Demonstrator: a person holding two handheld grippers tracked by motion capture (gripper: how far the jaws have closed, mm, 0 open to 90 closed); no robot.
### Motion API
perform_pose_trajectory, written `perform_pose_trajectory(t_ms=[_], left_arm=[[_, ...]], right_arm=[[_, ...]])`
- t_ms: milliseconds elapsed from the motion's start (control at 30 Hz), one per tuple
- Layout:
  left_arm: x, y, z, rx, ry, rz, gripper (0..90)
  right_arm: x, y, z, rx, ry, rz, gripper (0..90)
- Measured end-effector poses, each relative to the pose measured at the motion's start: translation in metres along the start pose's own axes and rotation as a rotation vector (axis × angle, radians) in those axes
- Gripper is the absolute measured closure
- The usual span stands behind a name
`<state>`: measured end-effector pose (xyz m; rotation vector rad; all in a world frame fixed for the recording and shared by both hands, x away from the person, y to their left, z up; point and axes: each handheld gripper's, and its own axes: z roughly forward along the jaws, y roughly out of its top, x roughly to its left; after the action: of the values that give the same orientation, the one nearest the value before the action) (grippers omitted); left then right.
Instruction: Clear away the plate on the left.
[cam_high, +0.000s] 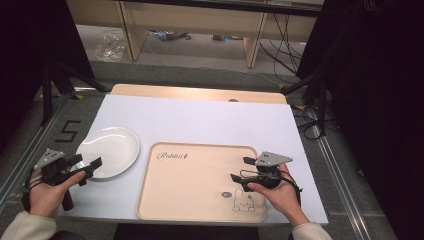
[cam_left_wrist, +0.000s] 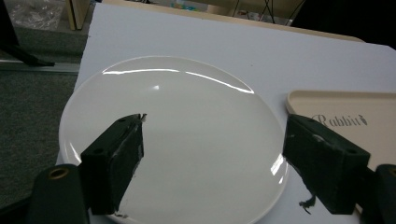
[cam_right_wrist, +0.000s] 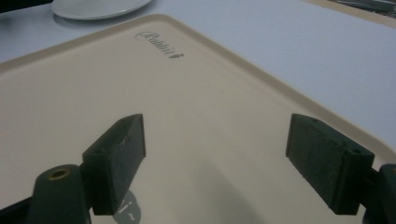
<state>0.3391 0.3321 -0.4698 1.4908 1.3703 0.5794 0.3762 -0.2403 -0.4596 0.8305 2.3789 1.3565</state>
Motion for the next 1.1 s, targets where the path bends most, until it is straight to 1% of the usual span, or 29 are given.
perform_pose_trajectory(t_ms=[100, 133, 167, 200, 233, 267, 300, 333, 367, 400, 433, 467, 500, 533, 567, 600, 633, 667, 700, 733, 800, 867, 900, 933, 967, 1000, 1033, 1067, 1100], left_arm=[[0.004, 0.000, -0.001, 0.008, 0.013, -0.011, 22.9], [0.007, -0.001, -0.001, 0.024, 0.035, -0.025, 22.9], [0.007, -0.001, -0.001, 0.024, 0.035, -0.025, 22.9], [0.013, -0.001, -0.001, 0.045, 0.042, -0.015, 22.9], [0.013, -0.001, -0.001, 0.045, 0.042, -0.015, 22.8], [0.016, -0.002, 0.000, 0.044, 0.043, -0.030, 22.8], [0.017, -0.002, -0.001, 0.048, 0.056, -0.043, 22.5], [0.022, -0.001, 0.001, 0.046, 0.056, -0.042, 22.4], [0.022, -0.001, 0.001, 0.046, 0.056, -0.042, 22.4], [0.027, -0.001, 0.001, 0.045, 0.077, -0.073, 22.4], [0.030, -0.001, 0.002, 0.045, 0.095, -0.095, 22.3], [0.032, -0.001, 0.002, 0.046, 0.100, -0.112, 22.4], [0.034, -0.001, 0.001, 0.053, 0.125, -0.129, 22.6], [0.034, -0.001, 0.001, 0.053, 0.125, -0.129, 22.6], [0.036, -0.002, 0.001, 0.060, 0.139, -0.146, 22.6], [0.039, -0.003, 0.001, 0.068, 0.151, -0.166, 23.2], [0.040, -0.003, 0.001, 0.074, 0.161, -0.179, 24.3], [0.041, -0.003, 0.002, 0.078, 0.163, -0.187, 25.7], [0.041, -0.003, 0.002, 0.078, 0.163, -0.187, 26.9], [0.043, -0.004, 0.003, 0.081, 0.161, -0.202, 27.7], [0.045, -0.004, 0.004, 0.085, 0.161, -0.217, 28.6], [0.048, -0.006, 0.007, 0.103, 0.163, -0.230, 29.1], [0.048, -0.006, 0.007, 0.103, 0.163, -0.230, 29.2], [0.050, -0.008, 0.010, 0.121, 0.166, -0.246, 29.3], [0.050, -0.008, 0.010, 0.121, 0.166, -0.246, 30.0], [0.053, -0.010, 0.012, 0.153, 0.167, -0.277, 30.4], [0.053, -0.010, 0.012, 0.153, 0.167, -0.277, 30.5], [0.055, -0.013, 0.014, 0.142, 0.158, -0.284, 30.5], [0.056, -0.013, 0.014, 0.148, 0.162, -0.287, 31.9]], right_arm=[[0.000, 0.000, 0.000, -0.003, -0.001, -0.004, 20.8], [0.000, 0.000, 0.000, -0.003, -0.005, -0.002, 20.8], [0.000, 0.000, 0.000, -0.003, -0.005, -0.002, 20.8], [0.001, 0.001, 0.000, -0.004, -0.008, -0.002, 20.8], [0.001, 0.001, 0.000, -0.004, -0.008, -0.002, 20.8], [0.001, 0.001, 0.000, -0.004, -0.009, -0.004, 20.8], [0.004, 0.001, 0.001, 0.006, 0.009, 0.034, 20.9], [0.003, 0.001, 0.001, 0.007, -0.004, 0.017, 20.9], [0.003, 0.001, 0.001, 0.008, 0.000, 0.023, 20.9], [0.003, 0.001, 0.001, 0.009, 0.001, 0.022, 20.9], [0.003, 0.001, 0.001, 0.009, 0.001, 0.020, 20.9], [0.000, 0.001, 0.002, 0.003, 0.012, -0.001, 20.9], [0.001, 0.001, 0.001, 0.006, 0.008, 0.014, 20.9], [0.001, 0.001, 0.001, 0.006, 0.008, 0.014, 20.9], [0.001, 0.001, 0.002, 0.006, 0.009, 0.009, 21.0], [0.001, 0.001, 0.002, 0.006, 0.013, 0.014, 21.0], [0.001, 0.000, 0.001, 0.009, 0.006, 0.022, 21.0], [0.001, 0.000, 0.002, 0.001, -0.004, 0.005, 21.1], [0.001, 0.000, 0.002, 0.001, -0.004, 0.005, 21.1], [0.000, 0.001, 0.002, -0.001, -0.001, -0.003, 21.1], [0.000, 0.001, 0.002, -0.002, 0.001, -0.003, 21.1], [0.000, 0.001, 0.002, 0.001, -0.001, -0.004, 21.1], [0.000, 0.001, 0.002, 0.001, -0.001, -0.004, 21.1], [0.000, 0.001, 0.002, 0.001, -0.001, -0.003, 21.2], [0.000, 0.000, 0.002, 0.001, 0.000, -0.002, 21.2], [0.000, 0.000, 0.002, 0.002, 0.002, -0.002, 21.2], [0.000, 0.000, 0.002, 0.002, 0.002, -0.002, 21.2], [0.000, 0.000, 0.002, 0.001, 0.002, -0.003, 21.2], [0.000, 0.001, 0.002, 0.001, 0.002, -0.003, 21.3]])
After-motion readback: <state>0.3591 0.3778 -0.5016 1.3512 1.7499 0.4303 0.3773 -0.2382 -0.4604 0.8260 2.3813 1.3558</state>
